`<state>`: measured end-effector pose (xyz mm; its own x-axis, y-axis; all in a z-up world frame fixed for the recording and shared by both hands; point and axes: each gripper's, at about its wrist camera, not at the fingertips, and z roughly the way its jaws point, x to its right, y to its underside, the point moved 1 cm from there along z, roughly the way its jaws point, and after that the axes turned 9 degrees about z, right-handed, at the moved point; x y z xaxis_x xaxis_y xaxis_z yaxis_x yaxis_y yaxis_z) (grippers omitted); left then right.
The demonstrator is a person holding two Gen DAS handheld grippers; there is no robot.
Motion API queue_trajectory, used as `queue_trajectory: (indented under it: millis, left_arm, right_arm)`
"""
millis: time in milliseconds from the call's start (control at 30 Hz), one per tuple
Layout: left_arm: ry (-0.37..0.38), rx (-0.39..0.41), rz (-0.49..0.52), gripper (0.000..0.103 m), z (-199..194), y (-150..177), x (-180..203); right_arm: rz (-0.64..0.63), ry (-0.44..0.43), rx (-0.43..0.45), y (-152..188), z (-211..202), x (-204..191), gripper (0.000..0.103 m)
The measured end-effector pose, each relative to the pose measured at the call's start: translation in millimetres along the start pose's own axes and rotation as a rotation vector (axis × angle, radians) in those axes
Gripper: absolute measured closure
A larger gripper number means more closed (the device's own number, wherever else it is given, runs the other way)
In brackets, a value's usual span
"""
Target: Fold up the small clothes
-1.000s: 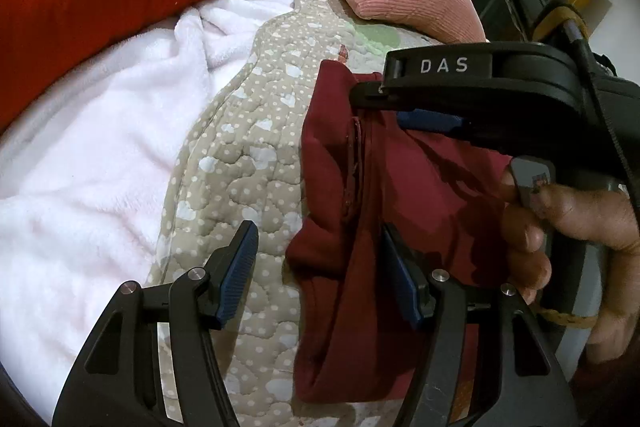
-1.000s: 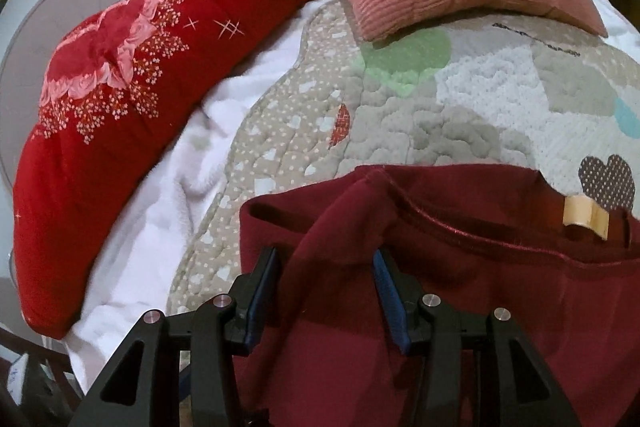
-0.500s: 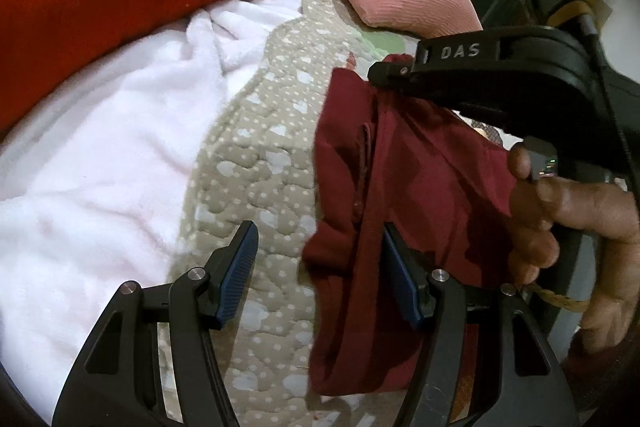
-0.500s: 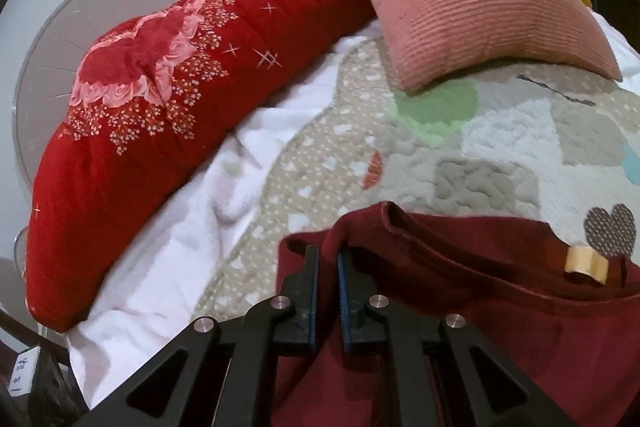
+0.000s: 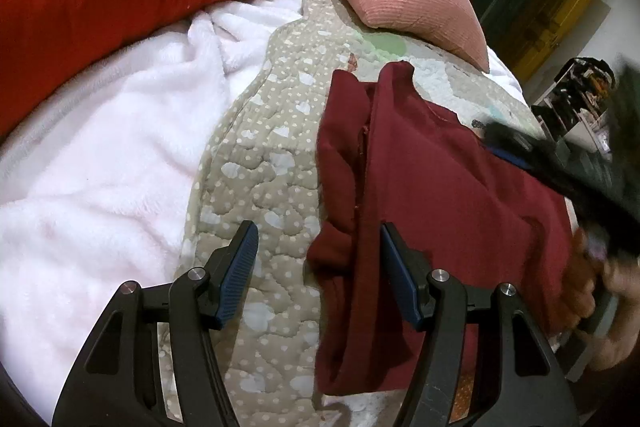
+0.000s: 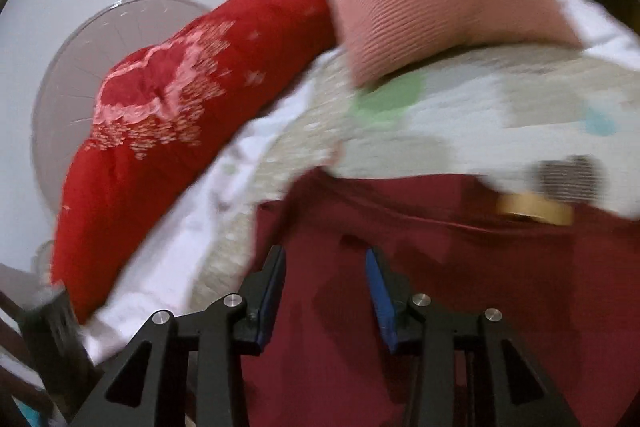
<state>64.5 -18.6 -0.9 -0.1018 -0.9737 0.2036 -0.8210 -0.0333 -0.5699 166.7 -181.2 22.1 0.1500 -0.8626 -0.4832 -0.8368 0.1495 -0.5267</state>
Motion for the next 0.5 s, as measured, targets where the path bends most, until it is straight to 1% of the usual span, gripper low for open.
queue_trajectory:
  millis: [67, 100, 167, 200, 233, 267, 300, 367, 433, 500]
  left_arm:
    - [0.003, 0.003, -0.005, 0.041, -0.1, 0.4, 0.0]
    - [0.004, 0.004, -0.007, 0.041, 0.4, 0.7, 0.2]
    - [0.004, 0.003, -0.006, 0.041, 1.3, 0.7, 1.0]
    - [0.003, 0.003, -0.004, 0.041, 1.7, 0.3, 1.7]
    - [0.003, 0.005, -0.003, 0.041, 1.4, 0.5, 2.2]
    - [0.002, 0.008, -0.003, 0.041, 1.0, 0.7, 2.7]
    - [0.001, 0.011, -0.004, 0.041, 0.5, 0.5, 2.7]
    - [0.005, 0.025, -0.011, 0.041, -2.4, 0.3, 2.2]
    - [0.005, 0.034, -0.01, 0.041, -3.8, -0.4, 2.4]
    - [-0.008, 0.025, -0.001, 0.041, -2.0, 0.8, 2.4]
  right_arm:
    - [-0.012, 0.09, 0.062, 8.5, -27.4, 25.5, 0.063]
    - [-0.015, 0.164, 0.081, 15.3, -42.3, 45.0, 0.063]
    - [0.0, 0.262, 0.076, 24.8, -55.5, 74.9, 0.063]
    - [0.026, 0.303, 0.066, 31.0, -62.4, 98.3, 0.063]
    - [0.044, 0.316, 0.058, 32.9, -64.9, 110.1, 0.063]
    - [0.084, 0.299, 0.049, 35.7, -71.3, 128.6, 0.064]
    - [0.119, 0.275, 0.06, 35.7, -79.1, 137.6, 0.063]
    - [0.143, 0.294, 0.092, 32.7, -91.2, 141.3, 0.063]
    - [0.132, 0.269, 0.14, 25.6, -99.7, 135.8, 0.063]
    - [0.136, 0.276, 0.146, 17.6, -95.4, 131.5, 0.062]
